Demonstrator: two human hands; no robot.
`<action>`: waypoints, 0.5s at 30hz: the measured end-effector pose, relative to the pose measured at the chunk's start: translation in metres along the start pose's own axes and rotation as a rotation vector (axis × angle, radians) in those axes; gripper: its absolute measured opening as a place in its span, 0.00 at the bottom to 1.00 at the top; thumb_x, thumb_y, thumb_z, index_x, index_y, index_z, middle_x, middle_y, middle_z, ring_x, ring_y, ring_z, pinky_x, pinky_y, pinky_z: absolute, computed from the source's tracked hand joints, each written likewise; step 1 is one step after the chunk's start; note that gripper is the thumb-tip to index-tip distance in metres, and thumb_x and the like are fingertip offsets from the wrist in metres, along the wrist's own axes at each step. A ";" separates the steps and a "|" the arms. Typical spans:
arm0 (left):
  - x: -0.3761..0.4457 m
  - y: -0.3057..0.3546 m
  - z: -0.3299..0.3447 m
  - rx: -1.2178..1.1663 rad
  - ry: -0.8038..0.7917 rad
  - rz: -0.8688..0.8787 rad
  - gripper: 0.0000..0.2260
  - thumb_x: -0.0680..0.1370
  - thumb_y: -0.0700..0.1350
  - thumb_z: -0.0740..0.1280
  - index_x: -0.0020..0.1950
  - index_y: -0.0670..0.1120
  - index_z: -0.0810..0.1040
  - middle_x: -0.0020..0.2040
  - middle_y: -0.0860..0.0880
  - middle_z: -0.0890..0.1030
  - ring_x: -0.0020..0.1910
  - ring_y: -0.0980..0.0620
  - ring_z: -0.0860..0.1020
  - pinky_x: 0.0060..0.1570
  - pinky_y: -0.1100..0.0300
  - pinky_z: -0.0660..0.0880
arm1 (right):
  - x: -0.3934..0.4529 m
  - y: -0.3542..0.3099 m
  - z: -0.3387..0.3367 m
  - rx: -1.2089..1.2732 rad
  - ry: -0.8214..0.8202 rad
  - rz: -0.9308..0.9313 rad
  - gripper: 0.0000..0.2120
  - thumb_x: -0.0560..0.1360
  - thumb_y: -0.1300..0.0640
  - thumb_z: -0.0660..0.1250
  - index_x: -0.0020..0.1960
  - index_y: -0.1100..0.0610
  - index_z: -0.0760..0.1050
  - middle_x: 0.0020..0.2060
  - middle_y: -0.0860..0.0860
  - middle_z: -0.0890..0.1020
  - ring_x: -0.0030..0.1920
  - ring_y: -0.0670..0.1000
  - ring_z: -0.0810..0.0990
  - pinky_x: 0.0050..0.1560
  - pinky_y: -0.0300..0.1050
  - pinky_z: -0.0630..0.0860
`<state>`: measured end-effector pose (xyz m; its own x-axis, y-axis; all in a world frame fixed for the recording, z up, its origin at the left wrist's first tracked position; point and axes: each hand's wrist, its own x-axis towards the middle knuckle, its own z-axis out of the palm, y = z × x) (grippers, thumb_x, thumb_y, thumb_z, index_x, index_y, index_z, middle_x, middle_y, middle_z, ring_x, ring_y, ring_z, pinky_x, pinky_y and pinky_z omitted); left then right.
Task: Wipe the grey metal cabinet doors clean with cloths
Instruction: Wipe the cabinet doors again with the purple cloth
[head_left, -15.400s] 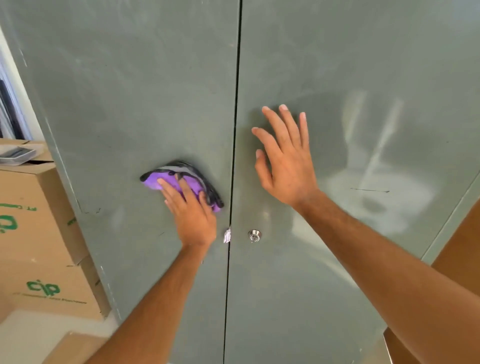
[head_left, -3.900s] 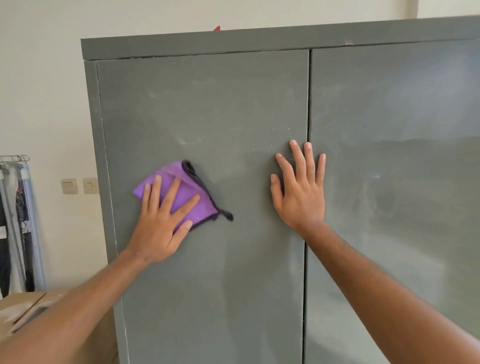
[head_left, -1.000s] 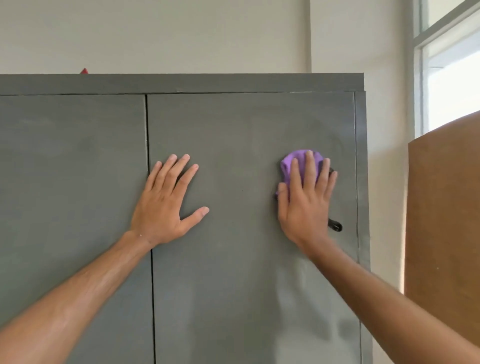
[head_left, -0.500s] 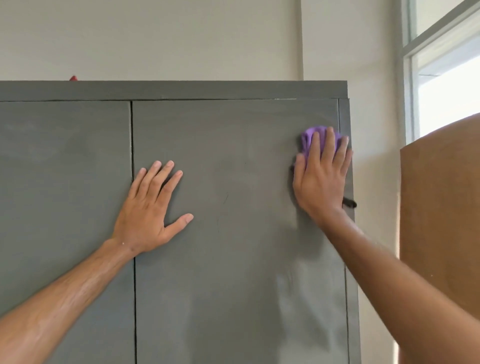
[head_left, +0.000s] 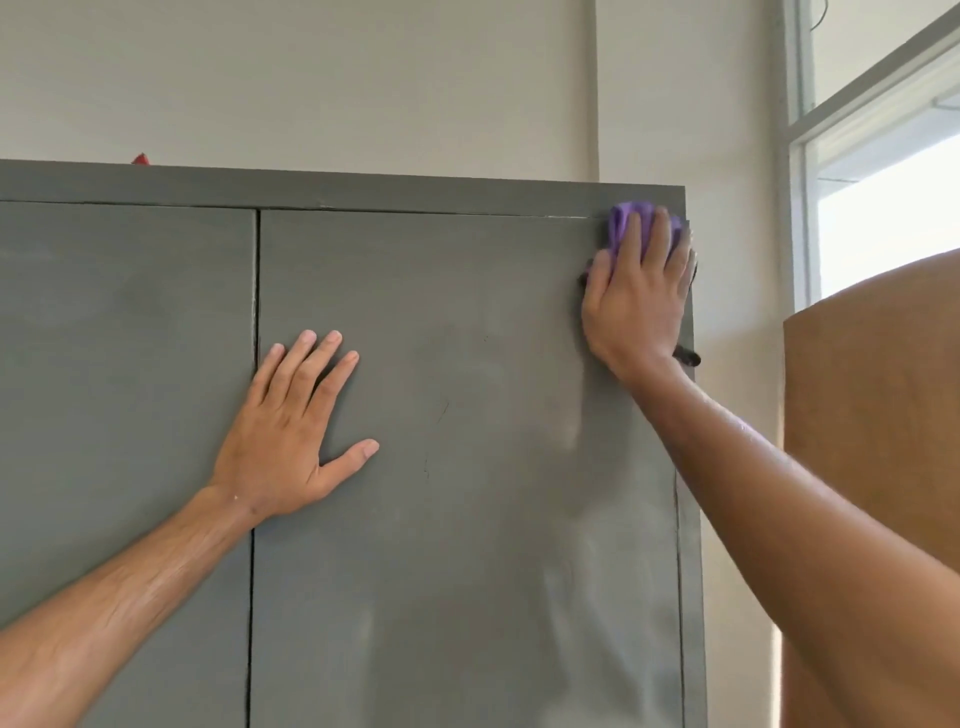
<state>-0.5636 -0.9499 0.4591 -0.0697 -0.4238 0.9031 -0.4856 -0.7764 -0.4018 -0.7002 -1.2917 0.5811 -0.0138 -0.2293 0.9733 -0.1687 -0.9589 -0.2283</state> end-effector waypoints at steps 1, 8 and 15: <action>0.000 0.000 0.000 -0.003 0.000 -0.003 0.40 0.79 0.66 0.59 0.82 0.40 0.62 0.83 0.41 0.58 0.83 0.39 0.54 0.79 0.35 0.55 | 0.028 -0.017 -0.001 0.038 0.007 0.133 0.29 0.85 0.47 0.49 0.82 0.59 0.58 0.82 0.61 0.57 0.80 0.70 0.52 0.80 0.66 0.50; -0.001 -0.004 -0.004 -0.028 -0.025 0.017 0.40 0.80 0.66 0.60 0.82 0.40 0.61 0.84 0.41 0.58 0.84 0.40 0.54 0.80 0.36 0.54 | -0.070 -0.118 0.029 0.105 -0.050 -0.583 0.26 0.83 0.49 0.57 0.78 0.59 0.68 0.79 0.60 0.66 0.79 0.71 0.58 0.79 0.64 0.56; -0.001 -0.002 -0.002 -0.035 -0.024 0.007 0.41 0.79 0.66 0.60 0.82 0.39 0.61 0.84 0.42 0.58 0.84 0.40 0.54 0.80 0.36 0.54 | 0.015 -0.057 0.007 0.091 0.023 0.128 0.29 0.84 0.46 0.49 0.83 0.56 0.58 0.83 0.59 0.57 0.81 0.69 0.50 0.81 0.65 0.48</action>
<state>-0.5647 -0.9469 0.4589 -0.0523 -0.4405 0.8962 -0.5150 -0.7570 -0.4021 -0.6841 -1.2419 0.6083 -0.0526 -0.3472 0.9363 -0.0742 -0.9336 -0.3504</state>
